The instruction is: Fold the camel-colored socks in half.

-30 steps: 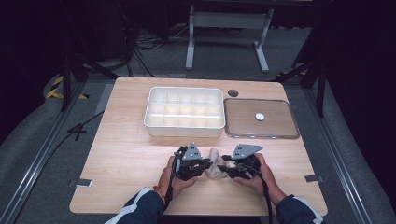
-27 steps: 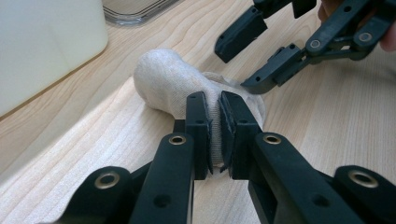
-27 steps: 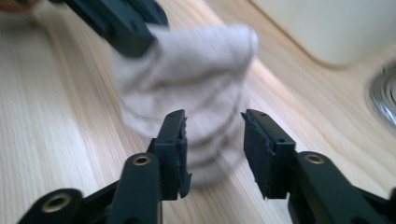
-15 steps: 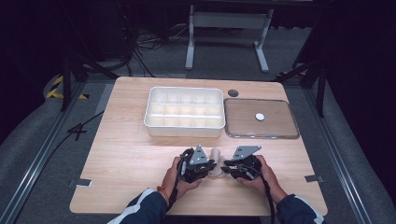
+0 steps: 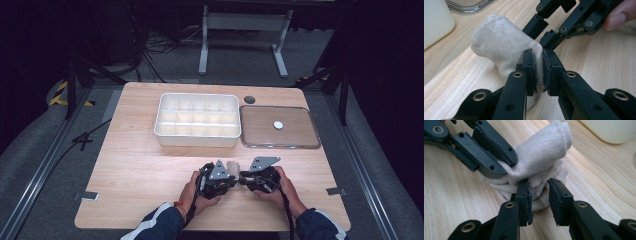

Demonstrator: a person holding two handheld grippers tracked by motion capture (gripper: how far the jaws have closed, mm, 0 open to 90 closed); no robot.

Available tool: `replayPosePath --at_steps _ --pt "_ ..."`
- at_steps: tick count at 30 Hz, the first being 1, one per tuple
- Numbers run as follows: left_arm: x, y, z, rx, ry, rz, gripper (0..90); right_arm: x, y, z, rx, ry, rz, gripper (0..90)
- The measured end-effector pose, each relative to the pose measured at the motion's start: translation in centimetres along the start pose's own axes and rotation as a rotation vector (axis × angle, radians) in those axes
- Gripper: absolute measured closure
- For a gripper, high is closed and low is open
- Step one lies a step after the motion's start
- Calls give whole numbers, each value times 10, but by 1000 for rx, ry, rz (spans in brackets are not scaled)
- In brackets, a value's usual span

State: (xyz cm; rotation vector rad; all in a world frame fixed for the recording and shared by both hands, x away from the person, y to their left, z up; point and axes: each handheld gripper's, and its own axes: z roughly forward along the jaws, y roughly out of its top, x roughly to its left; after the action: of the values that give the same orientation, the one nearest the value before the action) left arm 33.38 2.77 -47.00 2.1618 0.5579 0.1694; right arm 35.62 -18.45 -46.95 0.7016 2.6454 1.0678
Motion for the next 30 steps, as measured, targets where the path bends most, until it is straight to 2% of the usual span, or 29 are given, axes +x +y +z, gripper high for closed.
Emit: replayPosePath --at_steps 2,4,5,6,7,13,16,20,25,30 --pt "0 0 1 3 -1 -1 809 -4 1 -6 -16 -16 8 691" --pt "0 0 1 4 -1 -1 809 -8 5 -16 -92 -18 43 681" --pt "0 0 1 4 -3 0 809 -8 5 -16 -92 -18 43 681" --pt "0 0 2 2 -3 3 809 -9 8 -19 -130 -33 52 674" --pt "0 0 3 3 -2 -3 806 -9 13 -21 -167 -26 57 667" --pt "-1 -1 4 -4 -4 -4 805 -4 25 -16 -199 -25 32 649" --pt "-1 -1 4 -7 -2 0 804 -5 27 -8 -173 -23 30 659" --pt "-3 -1 4 -7 5 1 802 -10 23 1 -128 -15 75 684" --pt "-4 -1 4 -4 12 16 794 -15 16 5 -104 -16 94 738" --pt "-5 -1 2 -4 1 24 765 -15 14 7 -93 -22 81 780"
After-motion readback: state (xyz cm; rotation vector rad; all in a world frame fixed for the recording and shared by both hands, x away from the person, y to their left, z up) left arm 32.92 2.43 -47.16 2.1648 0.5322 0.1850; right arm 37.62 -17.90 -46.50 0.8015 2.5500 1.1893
